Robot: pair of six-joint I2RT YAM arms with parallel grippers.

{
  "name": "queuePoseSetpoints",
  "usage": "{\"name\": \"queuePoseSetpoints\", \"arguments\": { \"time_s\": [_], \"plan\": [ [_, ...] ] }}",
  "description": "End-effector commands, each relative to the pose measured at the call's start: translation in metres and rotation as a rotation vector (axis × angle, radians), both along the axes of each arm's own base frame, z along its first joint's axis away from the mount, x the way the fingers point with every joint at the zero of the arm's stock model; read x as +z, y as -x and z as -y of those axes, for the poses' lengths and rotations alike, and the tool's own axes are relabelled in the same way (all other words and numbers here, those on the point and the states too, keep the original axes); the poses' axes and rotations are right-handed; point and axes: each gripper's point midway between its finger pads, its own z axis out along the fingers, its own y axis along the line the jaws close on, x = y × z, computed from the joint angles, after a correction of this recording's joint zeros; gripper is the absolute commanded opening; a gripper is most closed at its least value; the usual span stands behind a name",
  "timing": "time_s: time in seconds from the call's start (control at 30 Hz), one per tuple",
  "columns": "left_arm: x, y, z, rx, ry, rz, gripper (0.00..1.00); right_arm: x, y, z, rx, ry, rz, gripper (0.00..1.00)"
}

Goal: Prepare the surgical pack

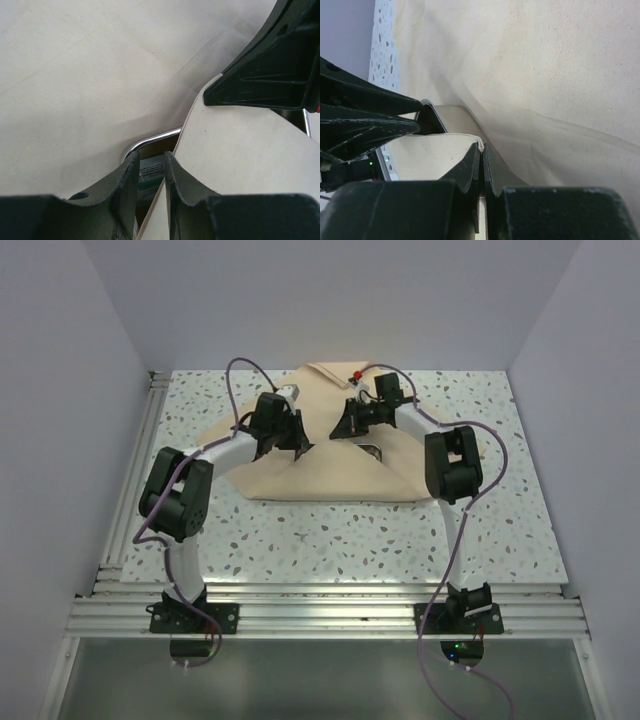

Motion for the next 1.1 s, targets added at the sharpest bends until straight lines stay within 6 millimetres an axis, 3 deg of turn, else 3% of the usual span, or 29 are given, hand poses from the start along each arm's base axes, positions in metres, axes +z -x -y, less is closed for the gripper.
{"name": "queuePoseSetpoints", "arguments": {
  "time_s": [0.0,0.17,0.43,0.77,0.9,1.07],
  "plan": [
    [0.05,-0.014,-0.019,0.084,0.012,0.104,0.31,0.008,-0.008,-0.002,0.02,-0.06,0.005,0.0],
    [0.065,-0.014,-0.029,0.12,0.01,0.127,0.32,0.001,-0.009,0.002,0.031,-0.125,-0.055,0.0],
    [0.06,-0.015,-0.026,0.109,0.012,0.111,0.32,-0.018,-0.014,0.009,0.009,-0.16,-0.133,0.0],
    [0.059,-0.007,-0.042,0.159,-0.023,0.117,0.32,-0.064,-0.011,0.016,-0.039,-0.08,-0.218,0.0],
    [0.064,-0.004,-0.057,0.197,-0.012,0.127,0.32,-0.069,-0.012,0.015,-0.065,-0.09,-0.264,0.0],
    [0.064,-0.001,-0.055,0.183,0.006,0.113,0.32,-0.069,-0.002,0.018,-0.077,-0.054,-0.328,0.0]
  ]
}}
